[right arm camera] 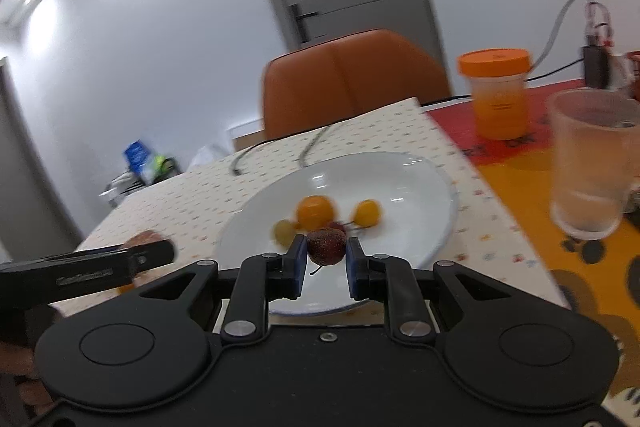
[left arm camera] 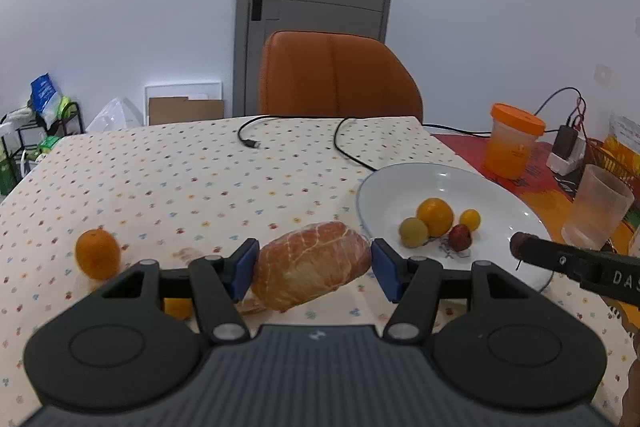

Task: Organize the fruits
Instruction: 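Open the right tool over the bowl while the left tool drops the pomelo in, then move both tools away from the bowl back over the remaining fruit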

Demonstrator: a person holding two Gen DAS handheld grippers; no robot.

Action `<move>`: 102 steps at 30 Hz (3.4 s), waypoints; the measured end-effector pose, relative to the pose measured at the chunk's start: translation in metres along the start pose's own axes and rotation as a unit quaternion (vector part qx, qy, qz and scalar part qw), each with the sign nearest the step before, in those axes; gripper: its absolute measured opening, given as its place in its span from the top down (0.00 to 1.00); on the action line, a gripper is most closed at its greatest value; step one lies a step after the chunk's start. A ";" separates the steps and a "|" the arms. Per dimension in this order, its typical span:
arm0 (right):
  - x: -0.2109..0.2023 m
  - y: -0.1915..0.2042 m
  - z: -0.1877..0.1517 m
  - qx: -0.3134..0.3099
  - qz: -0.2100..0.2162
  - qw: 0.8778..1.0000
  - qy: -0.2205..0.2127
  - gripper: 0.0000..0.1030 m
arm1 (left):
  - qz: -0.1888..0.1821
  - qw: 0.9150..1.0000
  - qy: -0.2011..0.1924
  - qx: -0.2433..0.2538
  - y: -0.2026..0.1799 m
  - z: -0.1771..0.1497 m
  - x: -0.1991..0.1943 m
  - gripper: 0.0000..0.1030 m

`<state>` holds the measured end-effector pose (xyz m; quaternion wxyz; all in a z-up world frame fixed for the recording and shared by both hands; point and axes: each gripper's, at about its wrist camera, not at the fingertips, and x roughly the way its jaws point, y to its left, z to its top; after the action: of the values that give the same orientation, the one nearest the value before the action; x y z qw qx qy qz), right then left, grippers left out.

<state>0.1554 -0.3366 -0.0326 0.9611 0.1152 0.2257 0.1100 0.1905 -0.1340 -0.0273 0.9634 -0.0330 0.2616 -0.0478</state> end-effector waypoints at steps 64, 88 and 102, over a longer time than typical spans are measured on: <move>-0.002 0.067 -0.012 -0.030 0.053 0.998 0.002 0.41 | 0.077 0.997 -0.001 -0.016 0.067 -0.007 -0.032 0.19; 0.011 0.137 -0.024 -0.101 0.116 0.988 0.032 0.08 | 0.120 0.990 -0.008 -0.069 0.127 -0.030 -0.065 0.17; 0.033 0.166 -0.031 -0.123 0.146 0.980 0.060 0.21 | 0.139 0.985 0.003 -0.098 0.157 -0.043 -0.065 0.17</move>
<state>0.1438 -0.1647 -0.0277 0.9263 0.0212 0.2486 0.2822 0.1246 0.0278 -0.0457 0.9522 -0.0901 0.2696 0.1121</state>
